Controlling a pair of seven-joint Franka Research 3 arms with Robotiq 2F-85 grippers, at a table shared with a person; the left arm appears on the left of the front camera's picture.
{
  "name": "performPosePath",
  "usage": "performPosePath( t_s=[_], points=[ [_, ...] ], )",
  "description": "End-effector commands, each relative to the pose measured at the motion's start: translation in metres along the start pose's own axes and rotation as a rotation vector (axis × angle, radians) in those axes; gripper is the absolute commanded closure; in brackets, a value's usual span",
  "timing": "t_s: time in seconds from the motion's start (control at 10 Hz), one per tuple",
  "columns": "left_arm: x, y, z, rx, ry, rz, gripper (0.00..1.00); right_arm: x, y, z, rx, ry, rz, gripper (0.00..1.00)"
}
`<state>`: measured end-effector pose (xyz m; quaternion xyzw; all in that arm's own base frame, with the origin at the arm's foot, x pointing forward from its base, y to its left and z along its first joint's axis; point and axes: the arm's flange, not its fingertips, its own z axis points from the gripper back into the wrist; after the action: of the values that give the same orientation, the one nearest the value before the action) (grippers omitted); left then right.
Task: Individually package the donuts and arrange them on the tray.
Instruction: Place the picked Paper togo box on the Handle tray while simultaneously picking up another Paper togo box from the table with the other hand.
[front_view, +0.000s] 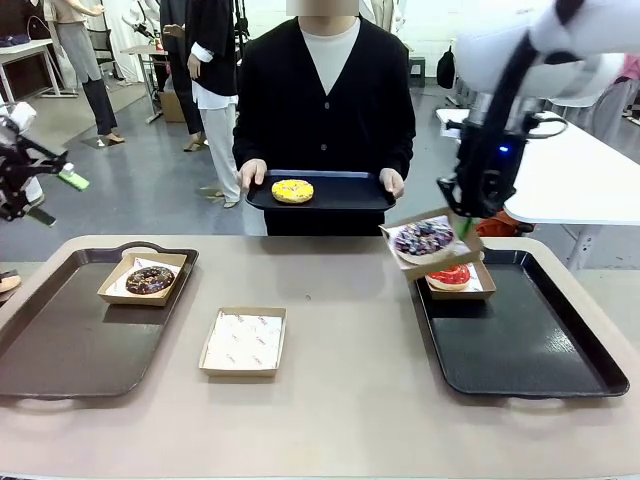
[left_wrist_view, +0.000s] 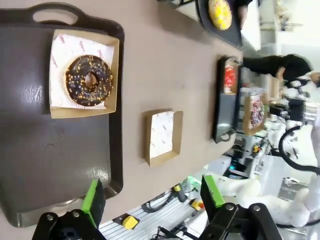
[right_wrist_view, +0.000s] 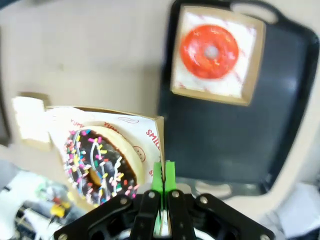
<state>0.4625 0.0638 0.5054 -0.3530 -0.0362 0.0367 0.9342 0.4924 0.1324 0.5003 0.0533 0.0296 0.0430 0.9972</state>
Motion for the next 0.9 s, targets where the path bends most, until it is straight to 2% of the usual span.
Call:
performPosePath(
  t_s=[0.0, 0.1, 0.4, 0.8],
  points=[
    [-0.006, -0.031, -0.025, 0.175, -0.006, -0.004, 0.00, -0.034, -0.027, -0.013, -0.002, -0.017, -0.065, 0.98],
    [-0.008, -0.056, -0.042, 0.263, -0.010, -0.020, 0.00, -0.048, -0.041, -0.019, 0.007, -0.016, -0.099, 0.98],
    [-0.007, -0.101, -0.091, 0.436, -0.013, -0.059, 0.00, -0.069, -0.069, -0.047, 0.046, -0.012, -0.153, 0.98],
    [-0.012, -0.130, -0.164, 0.556, -0.006, -0.111, 0.00, -0.076, -0.107, -0.083, 0.068, -0.032, -0.262, 0.98]
  ],
)
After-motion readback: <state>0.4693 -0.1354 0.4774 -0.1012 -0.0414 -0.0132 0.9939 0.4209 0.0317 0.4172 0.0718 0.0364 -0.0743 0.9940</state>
